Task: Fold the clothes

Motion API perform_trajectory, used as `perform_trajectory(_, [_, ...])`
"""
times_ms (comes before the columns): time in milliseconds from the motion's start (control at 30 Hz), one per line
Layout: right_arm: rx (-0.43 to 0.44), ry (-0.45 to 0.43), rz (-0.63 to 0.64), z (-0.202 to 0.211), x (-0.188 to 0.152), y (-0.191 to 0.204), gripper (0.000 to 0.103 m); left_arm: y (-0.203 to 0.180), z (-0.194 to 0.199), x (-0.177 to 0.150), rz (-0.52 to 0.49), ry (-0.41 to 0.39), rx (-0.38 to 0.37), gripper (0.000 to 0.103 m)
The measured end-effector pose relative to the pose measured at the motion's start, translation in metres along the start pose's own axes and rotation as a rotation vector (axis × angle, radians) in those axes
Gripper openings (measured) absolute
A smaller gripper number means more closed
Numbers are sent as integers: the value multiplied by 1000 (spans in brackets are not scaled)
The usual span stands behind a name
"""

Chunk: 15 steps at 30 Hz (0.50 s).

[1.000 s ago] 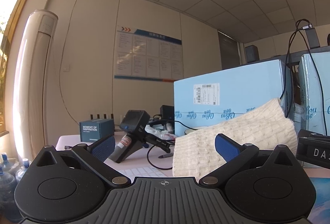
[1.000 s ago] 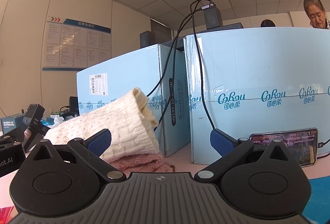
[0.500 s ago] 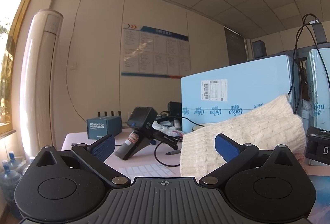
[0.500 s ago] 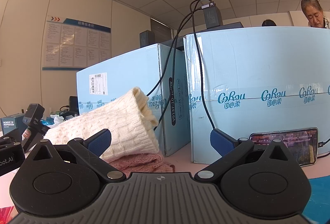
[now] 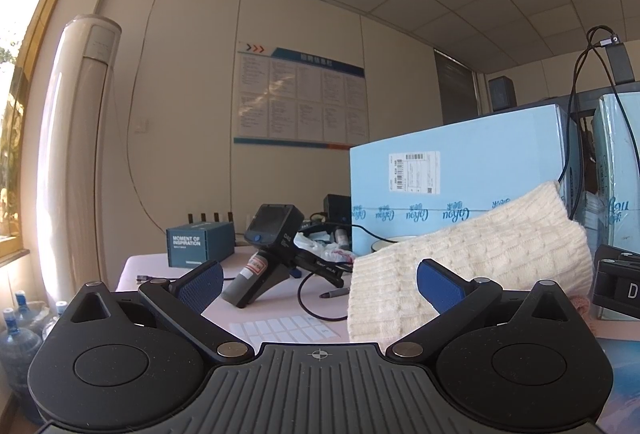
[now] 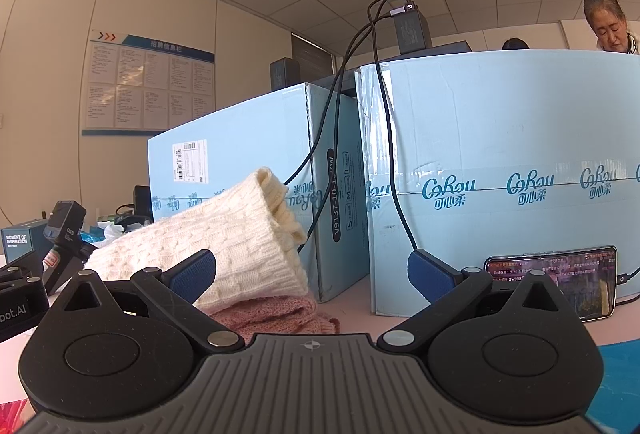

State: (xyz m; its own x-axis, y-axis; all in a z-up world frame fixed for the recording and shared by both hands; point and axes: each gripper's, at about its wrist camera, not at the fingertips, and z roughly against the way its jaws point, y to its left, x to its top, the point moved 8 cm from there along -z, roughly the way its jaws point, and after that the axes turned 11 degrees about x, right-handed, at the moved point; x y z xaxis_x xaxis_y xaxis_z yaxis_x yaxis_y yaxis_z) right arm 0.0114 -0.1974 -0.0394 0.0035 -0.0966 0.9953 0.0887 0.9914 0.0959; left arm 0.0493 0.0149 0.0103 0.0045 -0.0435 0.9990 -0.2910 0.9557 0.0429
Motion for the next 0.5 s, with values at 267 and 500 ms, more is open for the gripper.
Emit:
perform_trajectory(267, [0, 1, -2, 0, 0, 0, 103, 0, 0, -1, 1, 1, 0, 103])
perform_trajectory(500, [0, 1, -2, 0, 0, -1, 103, -2, -2, -2, -3, 9, -4, 103])
